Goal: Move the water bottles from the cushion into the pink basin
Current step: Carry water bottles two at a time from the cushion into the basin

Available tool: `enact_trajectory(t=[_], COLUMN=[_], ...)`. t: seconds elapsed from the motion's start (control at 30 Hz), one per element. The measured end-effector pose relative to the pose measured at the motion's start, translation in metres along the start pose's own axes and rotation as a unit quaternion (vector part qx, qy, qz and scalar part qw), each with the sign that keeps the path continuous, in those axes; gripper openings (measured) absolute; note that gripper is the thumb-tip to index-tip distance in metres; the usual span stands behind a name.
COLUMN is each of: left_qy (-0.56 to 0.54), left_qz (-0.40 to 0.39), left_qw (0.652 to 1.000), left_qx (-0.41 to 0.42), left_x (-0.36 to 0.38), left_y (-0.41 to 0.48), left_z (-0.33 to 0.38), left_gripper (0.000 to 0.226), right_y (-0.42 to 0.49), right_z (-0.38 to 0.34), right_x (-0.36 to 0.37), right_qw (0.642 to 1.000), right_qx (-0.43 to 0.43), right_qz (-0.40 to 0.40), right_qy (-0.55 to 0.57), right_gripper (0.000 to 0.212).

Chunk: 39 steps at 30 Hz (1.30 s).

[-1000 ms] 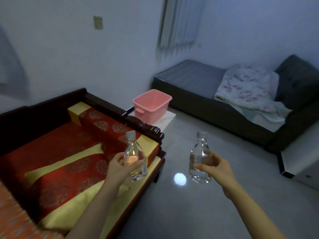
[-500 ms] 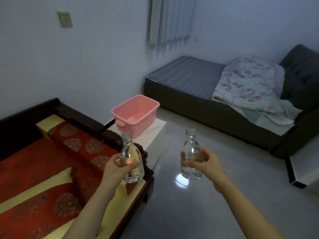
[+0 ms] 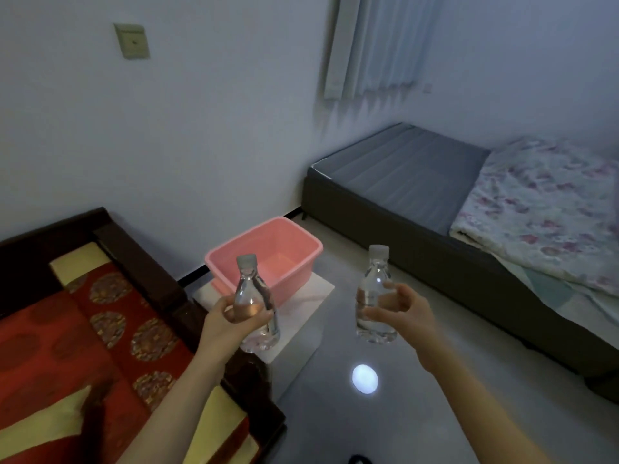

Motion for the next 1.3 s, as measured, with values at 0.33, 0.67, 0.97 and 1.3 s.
enact_trajectory(t=[0.33,0.67,0.97,1.3], left_qy=[-0.036,-0.019,0.028,0.076], left_qz=[0.131,0.222,0.22,0.213], left_qw=[0.99,0.974,0.973,0.971], left_qx=[-0.026,-0.049,-0.063,-0.071], left_x=[0.073,0.068,0.054,0.077], left_y=[0.134,0.224,0.327,0.409], left_z=[-0.022,-0.046,-0.073,-0.146], left_gripper=[0.067,0.055,0.066,0.074], right_y=[0.222,0.37,0.475,0.543], right_z=[-0.06,-0.088,-0.087,-0.023], right_x=[-0.002,0.087,0.168,0.241], right_qw=[0.989,0.97,0.966,0.958], right_qx=[-0.039,-0.034,-0.017,0.006], right_qz=[-0.133,-0.224,-0.241,-0.239], right_qy=[-0.061,-0.09,-0.096,-0.158], right_gripper=[0.056,0.069,0.05,0.059])
Point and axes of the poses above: each hand's wrist, its own y-axis towards the middle knuckle, its own x-axis out of the palm, z = x × y, the point moved 5 cm from there along y, towards the middle knuckle, and after that the axes turned 7 degrees about x, right-handed, at the moved point
